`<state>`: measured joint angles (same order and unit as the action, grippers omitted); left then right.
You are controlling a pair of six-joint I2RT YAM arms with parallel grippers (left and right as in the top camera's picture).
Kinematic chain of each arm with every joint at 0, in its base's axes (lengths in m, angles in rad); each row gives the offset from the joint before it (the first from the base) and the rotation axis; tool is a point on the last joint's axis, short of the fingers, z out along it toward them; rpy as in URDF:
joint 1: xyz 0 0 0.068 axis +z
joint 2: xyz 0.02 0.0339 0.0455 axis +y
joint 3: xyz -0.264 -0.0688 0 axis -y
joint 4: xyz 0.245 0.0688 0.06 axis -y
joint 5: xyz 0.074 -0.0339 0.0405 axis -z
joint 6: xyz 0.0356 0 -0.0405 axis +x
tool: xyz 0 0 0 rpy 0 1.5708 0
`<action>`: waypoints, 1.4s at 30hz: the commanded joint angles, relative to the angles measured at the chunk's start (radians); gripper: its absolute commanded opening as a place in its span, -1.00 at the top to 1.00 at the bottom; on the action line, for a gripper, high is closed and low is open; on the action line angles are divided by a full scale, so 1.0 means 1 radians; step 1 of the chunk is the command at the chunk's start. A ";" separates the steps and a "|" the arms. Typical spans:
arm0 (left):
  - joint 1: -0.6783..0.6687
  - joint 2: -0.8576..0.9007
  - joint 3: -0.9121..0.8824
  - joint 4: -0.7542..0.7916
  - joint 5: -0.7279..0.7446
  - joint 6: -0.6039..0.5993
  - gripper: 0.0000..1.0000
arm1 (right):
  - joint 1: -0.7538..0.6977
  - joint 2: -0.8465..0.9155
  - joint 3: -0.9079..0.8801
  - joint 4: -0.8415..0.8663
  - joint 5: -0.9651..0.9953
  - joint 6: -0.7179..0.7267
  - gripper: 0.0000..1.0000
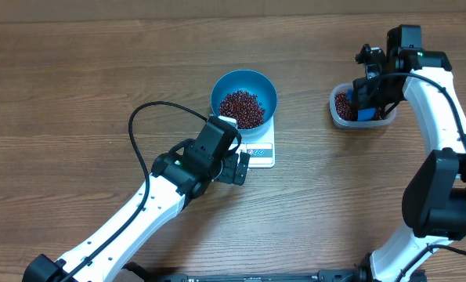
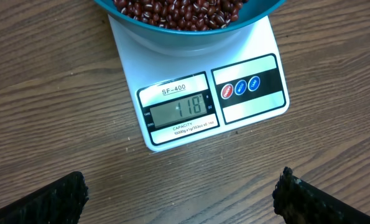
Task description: Scoop item into bowl and weigh 150g on scale
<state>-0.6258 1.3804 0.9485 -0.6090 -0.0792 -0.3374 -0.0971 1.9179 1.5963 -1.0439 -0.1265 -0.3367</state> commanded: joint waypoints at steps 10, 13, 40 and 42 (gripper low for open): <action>0.004 -0.006 -0.011 0.000 -0.006 0.016 -0.99 | -0.039 0.010 0.041 -0.006 -0.175 0.137 0.92; 0.004 -0.006 -0.011 0.000 -0.006 0.016 -0.99 | -0.078 0.010 0.040 -0.013 -0.273 0.162 0.93; 0.004 -0.006 -0.011 0.000 -0.006 0.016 -0.99 | -0.316 -0.039 0.111 -0.075 -0.557 0.149 0.93; 0.004 -0.006 -0.011 0.000 -0.006 0.016 -0.99 | -0.325 -0.039 0.125 -0.089 -0.558 0.149 0.93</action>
<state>-0.6258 1.3804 0.9485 -0.6090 -0.0792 -0.3374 -0.4068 1.9213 1.6749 -1.1255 -0.6273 -0.1844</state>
